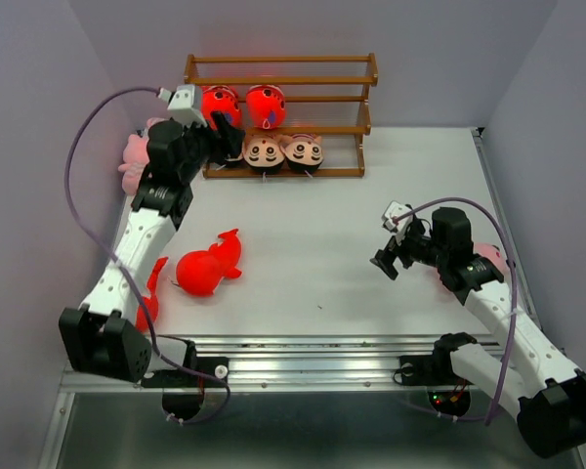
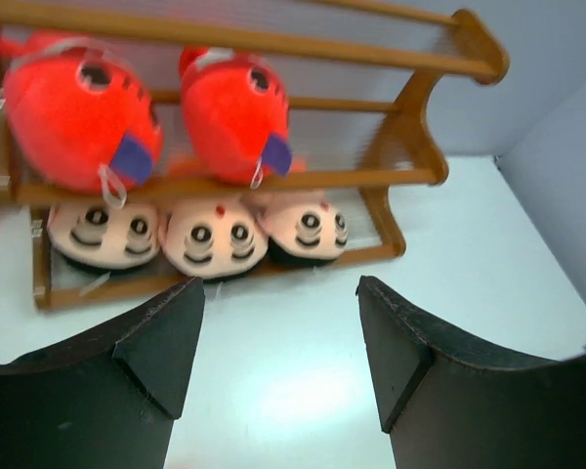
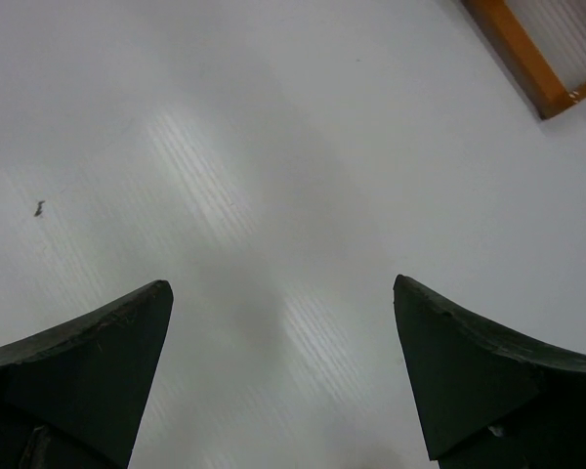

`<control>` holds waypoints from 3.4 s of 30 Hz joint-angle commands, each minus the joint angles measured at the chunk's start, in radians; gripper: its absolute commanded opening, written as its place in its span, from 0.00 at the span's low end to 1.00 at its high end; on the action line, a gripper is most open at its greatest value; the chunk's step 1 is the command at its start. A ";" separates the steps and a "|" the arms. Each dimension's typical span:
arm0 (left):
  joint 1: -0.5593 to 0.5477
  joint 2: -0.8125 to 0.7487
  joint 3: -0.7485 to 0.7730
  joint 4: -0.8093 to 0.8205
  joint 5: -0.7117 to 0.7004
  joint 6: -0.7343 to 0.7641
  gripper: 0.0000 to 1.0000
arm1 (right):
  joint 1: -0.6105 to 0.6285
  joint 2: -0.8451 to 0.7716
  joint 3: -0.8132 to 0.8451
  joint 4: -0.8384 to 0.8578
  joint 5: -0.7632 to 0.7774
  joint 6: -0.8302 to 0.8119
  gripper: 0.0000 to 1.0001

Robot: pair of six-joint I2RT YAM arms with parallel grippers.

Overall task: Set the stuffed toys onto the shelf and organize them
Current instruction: Place the stuffed toy onto shelf, then grab a stuffed toy with the left arm, then pass the stuffed toy from the left arm to the right

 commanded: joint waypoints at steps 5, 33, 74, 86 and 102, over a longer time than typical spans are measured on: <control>0.024 -0.445 -0.430 -0.177 -0.258 -0.206 0.73 | -0.005 0.059 0.083 -0.196 -0.301 -0.138 1.00; 0.026 -0.370 -0.607 -0.726 -0.499 -0.683 0.80 | -0.005 0.065 0.078 -0.176 -0.219 -0.134 1.00; -0.487 -0.655 -0.860 0.303 -0.031 -0.184 0.00 | -0.005 0.242 0.346 -0.521 -0.660 -0.073 1.00; -0.672 -0.453 -0.777 0.447 -0.401 -0.212 0.00 | 0.101 0.242 0.437 -0.466 -0.619 0.234 1.00; -0.769 -0.428 -0.762 0.503 -0.465 -0.311 0.00 | 0.132 0.283 0.382 -0.078 -0.356 0.434 1.00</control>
